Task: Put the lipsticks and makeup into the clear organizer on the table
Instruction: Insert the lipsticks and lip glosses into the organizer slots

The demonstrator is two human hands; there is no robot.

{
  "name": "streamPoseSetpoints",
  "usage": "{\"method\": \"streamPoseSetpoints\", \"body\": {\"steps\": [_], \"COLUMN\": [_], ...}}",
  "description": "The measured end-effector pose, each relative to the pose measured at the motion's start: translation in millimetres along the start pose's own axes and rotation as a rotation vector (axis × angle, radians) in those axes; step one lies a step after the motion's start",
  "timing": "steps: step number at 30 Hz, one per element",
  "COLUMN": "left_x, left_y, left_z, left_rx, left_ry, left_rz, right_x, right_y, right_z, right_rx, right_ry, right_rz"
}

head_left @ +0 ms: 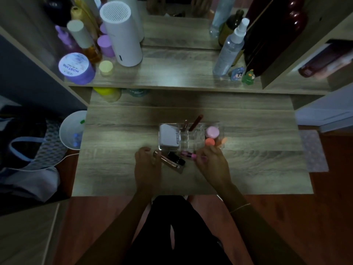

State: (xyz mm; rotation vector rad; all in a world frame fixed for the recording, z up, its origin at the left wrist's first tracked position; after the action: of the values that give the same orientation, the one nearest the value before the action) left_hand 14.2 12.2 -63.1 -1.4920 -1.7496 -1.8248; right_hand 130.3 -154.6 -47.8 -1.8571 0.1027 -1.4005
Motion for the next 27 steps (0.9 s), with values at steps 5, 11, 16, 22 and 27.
{"method": "streamPoseSetpoints", "body": {"steps": [5, 11, 16, 22, 27], "left_x": [-13, -13, -6, 18, 47], "left_y": [6, 12, 14, 13, 35], "left_z": [3, 5, 12, 31, 41], "left_rx": [0.179, 0.107, 0.099, 0.092, 0.011], "left_ry": [-0.101, -0.082, -0.048, 0.046, 0.124], "left_rz": [0.043, 0.082, 0.047, 0.006, -0.151], "right_x": [-13, -18, -13, 9, 37], "right_y": [7, 3, 0, -6, -15], "right_z": [-8, -7, -8, -10, -4], "right_rx": [0.083, 0.070, 0.034, -0.016, -0.054], "right_ry": [-0.076, -0.131, -0.142, -0.092, 0.036], "right_rz": [-0.147, -0.210, -0.140, 0.001, 0.148]}}
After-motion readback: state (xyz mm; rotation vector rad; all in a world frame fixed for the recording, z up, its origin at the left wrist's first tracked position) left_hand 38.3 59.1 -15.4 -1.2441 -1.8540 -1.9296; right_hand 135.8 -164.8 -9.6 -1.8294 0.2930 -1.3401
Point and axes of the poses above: each hand's wrist, its own z-axis towards the middle knuckle, its own x-axis out of the back of the hand, y = z × x, the point moved 1 cm from there along z, towards the middle knuckle, and after that the axes turned 6 degrees about z, right-handed, at the moved point
